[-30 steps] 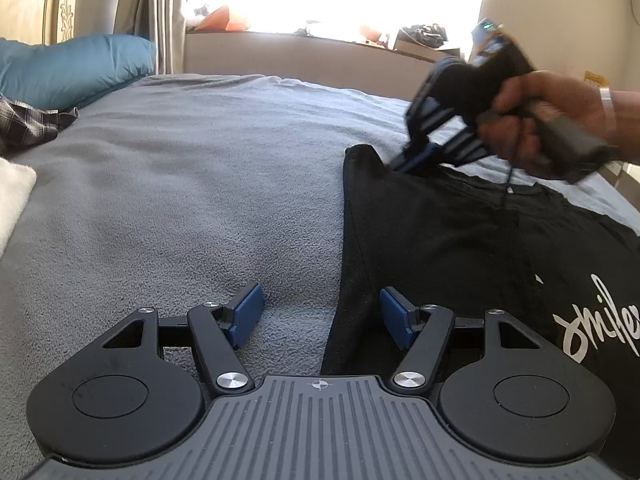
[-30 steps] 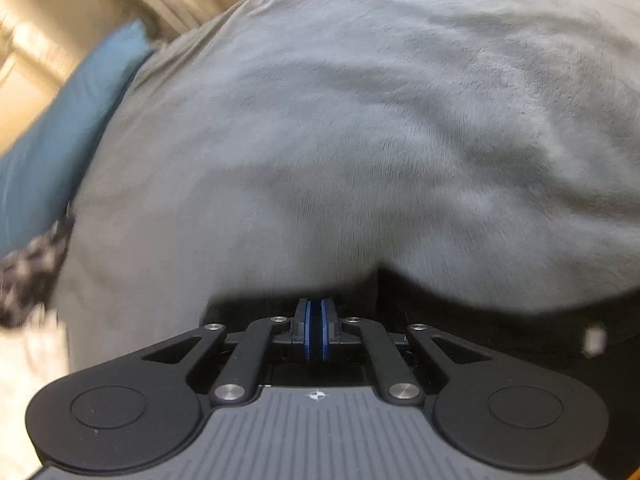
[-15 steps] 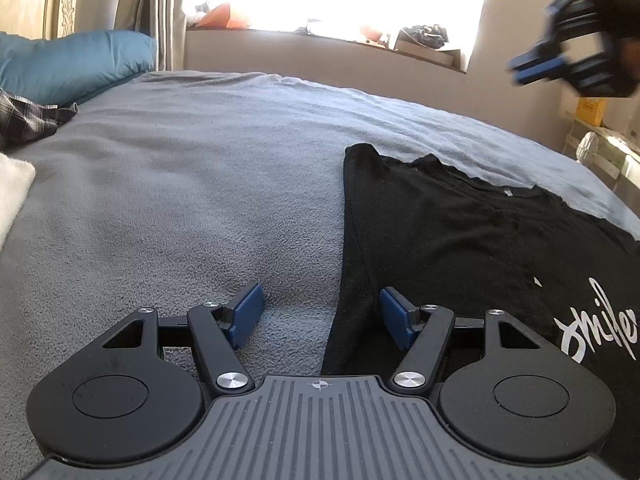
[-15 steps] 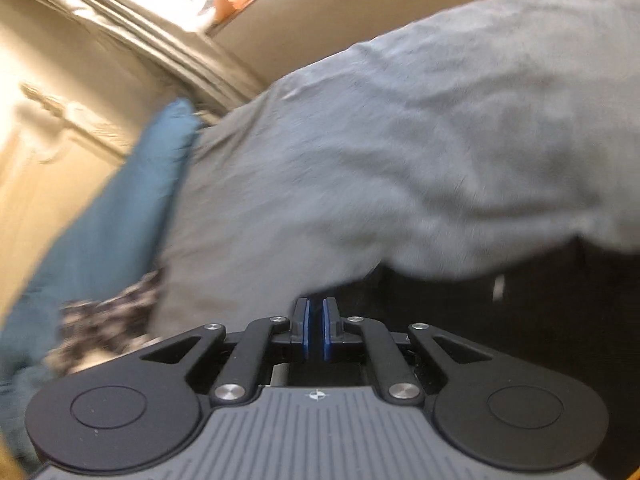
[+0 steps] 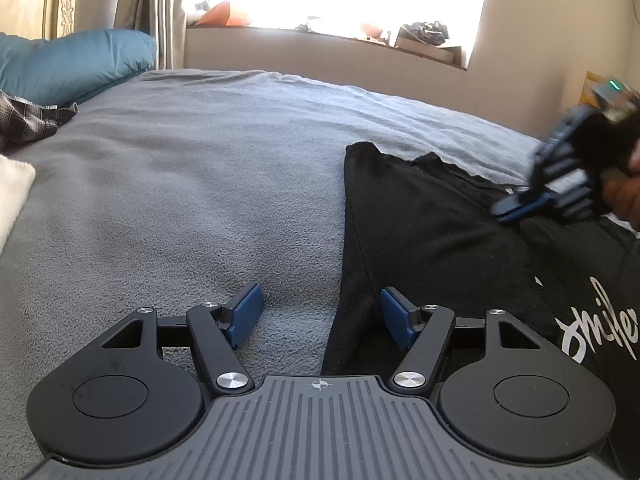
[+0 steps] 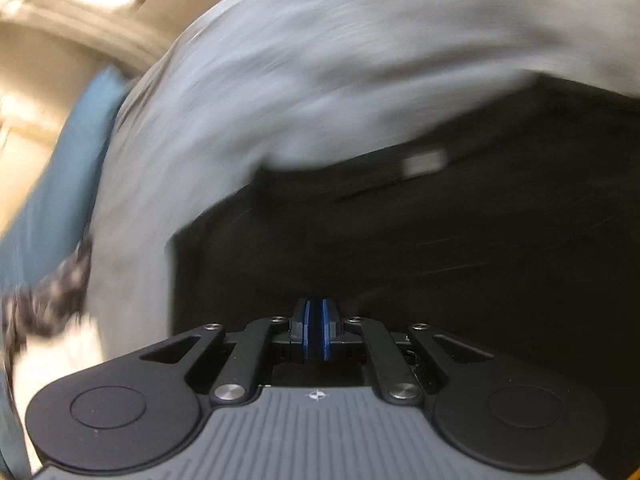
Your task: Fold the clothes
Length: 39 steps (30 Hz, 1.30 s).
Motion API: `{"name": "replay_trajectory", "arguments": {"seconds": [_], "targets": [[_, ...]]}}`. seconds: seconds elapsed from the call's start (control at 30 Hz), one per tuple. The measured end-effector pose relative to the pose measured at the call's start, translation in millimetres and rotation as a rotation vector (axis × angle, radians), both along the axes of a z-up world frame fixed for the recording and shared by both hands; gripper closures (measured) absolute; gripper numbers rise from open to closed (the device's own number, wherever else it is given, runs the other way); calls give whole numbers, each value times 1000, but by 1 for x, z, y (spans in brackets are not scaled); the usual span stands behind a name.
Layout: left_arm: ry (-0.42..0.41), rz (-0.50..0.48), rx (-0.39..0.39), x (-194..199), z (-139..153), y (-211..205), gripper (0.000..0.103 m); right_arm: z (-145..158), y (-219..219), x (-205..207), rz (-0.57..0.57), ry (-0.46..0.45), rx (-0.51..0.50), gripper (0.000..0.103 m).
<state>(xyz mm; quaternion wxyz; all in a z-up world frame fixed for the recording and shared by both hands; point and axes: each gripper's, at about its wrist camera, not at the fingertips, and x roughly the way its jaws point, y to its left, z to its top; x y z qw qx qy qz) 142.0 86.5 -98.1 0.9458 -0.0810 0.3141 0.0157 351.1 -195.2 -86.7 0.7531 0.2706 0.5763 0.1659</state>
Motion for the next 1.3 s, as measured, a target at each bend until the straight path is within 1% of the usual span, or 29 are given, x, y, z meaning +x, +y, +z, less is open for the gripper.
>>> {"name": "replay_trajectory", "arguments": {"seconds": [0.3,0.37,0.4,0.43,0.47,0.5,0.53,0.6,0.67,0.9,0.93,0.97,1.0,1.1,1.27,1.3], "targets": [[9,-4,8,1,1,-1,37,20,8,-34,83,-71,84,97],[8,-3,14,1,1,-2,37,13,27,-37,143,-75,55,97],[8,-2,17,1,1,-2,37,8,28,-35,136,-72,24,97],[8,-1,20,0,0,-3,37,3,28,-34,125,-68,-11,99],[8,-1,22,0,0,-3,37,-2,19,-32,76,-53,-5,102],[8,0,24,0,0,-4,37,-6,7,-31,20,-37,10,102],[8,0,26,0,0,-4,37,-5,-8,-31,-64,-20,14,101],[7,0,25,0,1,-3,37,4,-25,-38,-123,-49,-27,99],[5,1,23,0,1,-3,36,12,-25,-49,-108,-58,0,98],[-2,1,12,-2,0,-1,36,14,-3,-73,-28,-18,10,98],[-2,1,9,-2,0,-1,37,14,0,-76,-16,-12,11,98],[-1,1,7,-2,0,-1,36,15,4,-80,-5,-6,13,102],[-1,1,5,-2,1,-1,36,15,7,-83,7,0,14,102],[-1,0,-5,-2,1,1,36,16,17,-93,41,18,17,97],[-7,2,-30,-3,0,4,36,16,33,-103,81,48,53,97],[-5,4,-48,-3,1,6,36,16,37,-105,88,54,63,97]]}}
